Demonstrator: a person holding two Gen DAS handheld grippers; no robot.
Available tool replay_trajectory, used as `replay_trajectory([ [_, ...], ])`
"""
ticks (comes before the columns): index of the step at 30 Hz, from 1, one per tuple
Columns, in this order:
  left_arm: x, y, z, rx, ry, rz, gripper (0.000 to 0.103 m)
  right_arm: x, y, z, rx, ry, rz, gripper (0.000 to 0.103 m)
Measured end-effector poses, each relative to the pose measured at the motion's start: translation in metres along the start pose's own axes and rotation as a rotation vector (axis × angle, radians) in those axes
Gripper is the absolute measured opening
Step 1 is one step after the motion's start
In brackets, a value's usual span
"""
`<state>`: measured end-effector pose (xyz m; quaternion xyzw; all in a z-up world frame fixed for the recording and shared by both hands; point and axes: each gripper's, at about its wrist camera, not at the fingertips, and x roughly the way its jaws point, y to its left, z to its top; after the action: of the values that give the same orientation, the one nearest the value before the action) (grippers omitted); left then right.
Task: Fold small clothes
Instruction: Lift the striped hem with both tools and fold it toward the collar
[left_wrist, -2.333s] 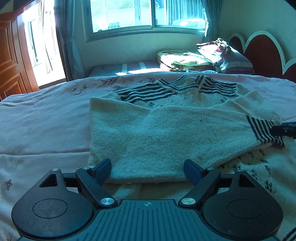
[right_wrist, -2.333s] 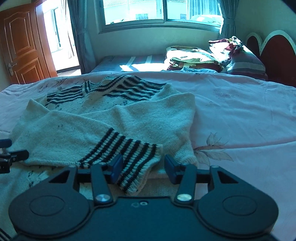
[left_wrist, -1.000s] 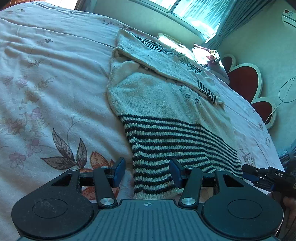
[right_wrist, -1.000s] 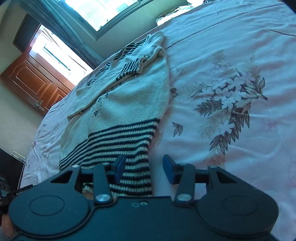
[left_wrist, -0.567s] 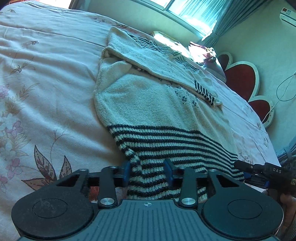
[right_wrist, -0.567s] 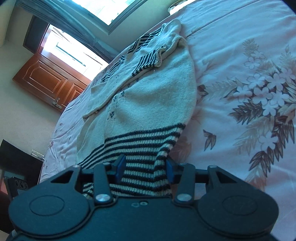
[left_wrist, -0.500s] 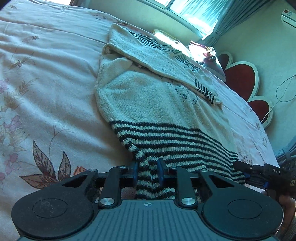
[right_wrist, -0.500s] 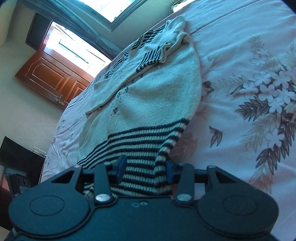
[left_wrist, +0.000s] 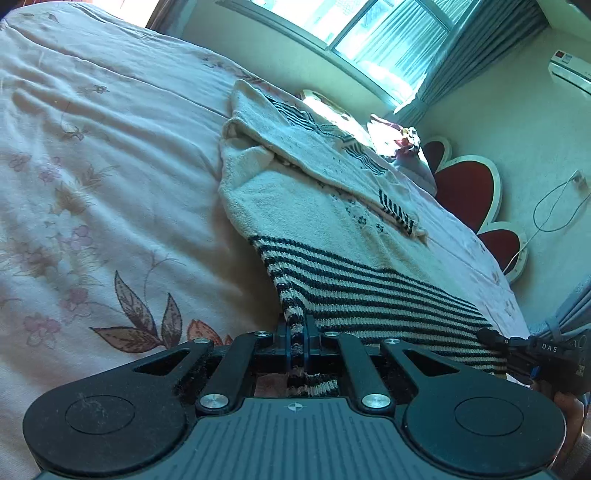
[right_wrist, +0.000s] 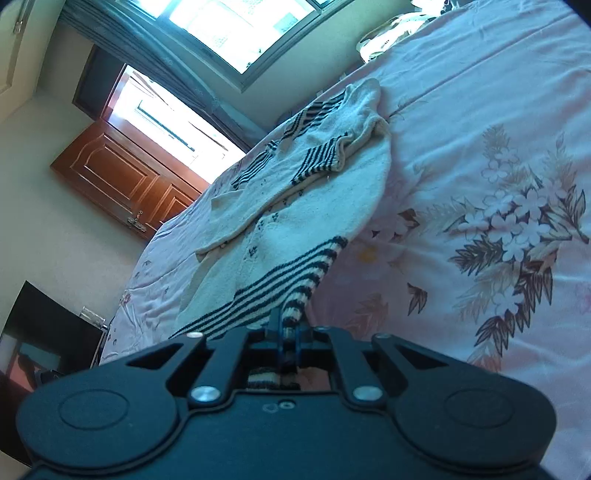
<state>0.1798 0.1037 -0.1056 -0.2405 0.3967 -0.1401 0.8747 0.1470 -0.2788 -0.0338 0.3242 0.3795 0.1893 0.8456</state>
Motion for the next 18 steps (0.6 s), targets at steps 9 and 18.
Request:
replay_trajectory([
  [9,0.011,0.010,-0.008,-0.019,0.030,0.015,0.006,0.018,-0.014,-0.013,0.065,0.031,-0.058,0.006],
  [18,-0.006,-0.011,0.008,0.106,-0.024,0.061,0.006,0.005,0.007,0.008,0.003,-0.021,-0.054,0.006],
])
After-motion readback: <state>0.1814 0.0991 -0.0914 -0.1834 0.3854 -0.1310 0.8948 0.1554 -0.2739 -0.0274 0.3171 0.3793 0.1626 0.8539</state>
